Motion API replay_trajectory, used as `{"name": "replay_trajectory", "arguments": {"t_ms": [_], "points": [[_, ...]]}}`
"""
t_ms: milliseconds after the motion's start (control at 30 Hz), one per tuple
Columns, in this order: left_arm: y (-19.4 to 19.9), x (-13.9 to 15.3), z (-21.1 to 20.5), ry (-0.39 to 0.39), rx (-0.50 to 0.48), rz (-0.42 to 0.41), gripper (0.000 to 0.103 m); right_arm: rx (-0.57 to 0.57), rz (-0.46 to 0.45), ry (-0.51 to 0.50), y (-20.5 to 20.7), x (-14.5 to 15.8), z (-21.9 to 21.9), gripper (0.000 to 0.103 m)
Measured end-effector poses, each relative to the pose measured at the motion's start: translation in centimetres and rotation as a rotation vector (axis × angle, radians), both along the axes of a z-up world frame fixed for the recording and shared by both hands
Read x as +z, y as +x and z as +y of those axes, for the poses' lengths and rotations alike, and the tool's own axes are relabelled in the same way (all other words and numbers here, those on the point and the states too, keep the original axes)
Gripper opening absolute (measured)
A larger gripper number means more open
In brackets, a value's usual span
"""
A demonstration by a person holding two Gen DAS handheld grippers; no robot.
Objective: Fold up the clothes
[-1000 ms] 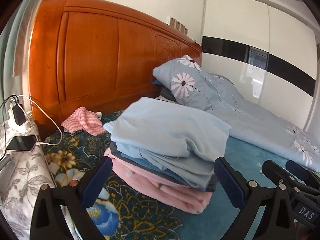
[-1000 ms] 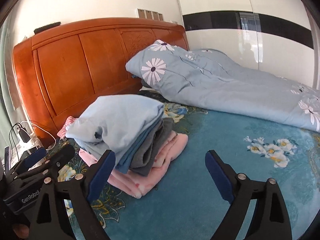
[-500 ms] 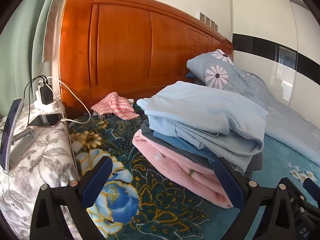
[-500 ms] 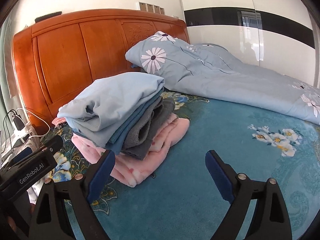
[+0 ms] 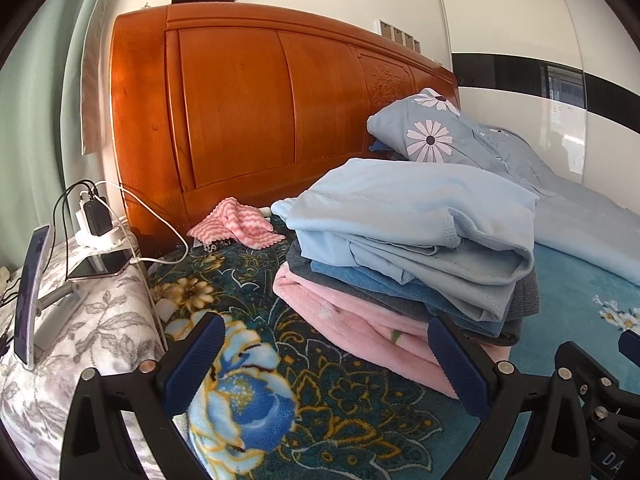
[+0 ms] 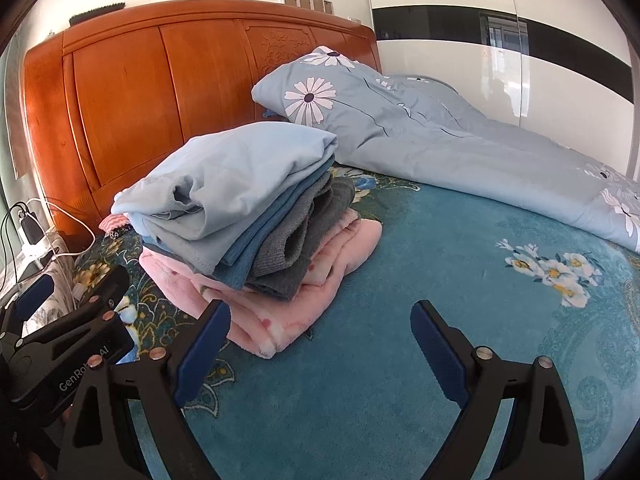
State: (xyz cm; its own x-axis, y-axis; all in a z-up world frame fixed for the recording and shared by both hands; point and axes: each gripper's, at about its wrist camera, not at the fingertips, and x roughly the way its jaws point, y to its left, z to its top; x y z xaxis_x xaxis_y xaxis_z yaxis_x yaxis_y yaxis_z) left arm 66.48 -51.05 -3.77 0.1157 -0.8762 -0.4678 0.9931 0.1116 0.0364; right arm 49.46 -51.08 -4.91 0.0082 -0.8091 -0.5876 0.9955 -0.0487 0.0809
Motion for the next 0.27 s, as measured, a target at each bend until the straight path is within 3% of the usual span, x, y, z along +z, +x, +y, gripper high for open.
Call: {"name": "replay_trajectory", "arguments": {"t_ms": [267], "points": [[0.02,0.22,0.28,-0.019,0.005,-0.005,0.103,0.027,0.015,0.011,0.85,-0.25,-0.1,0.092]]}}
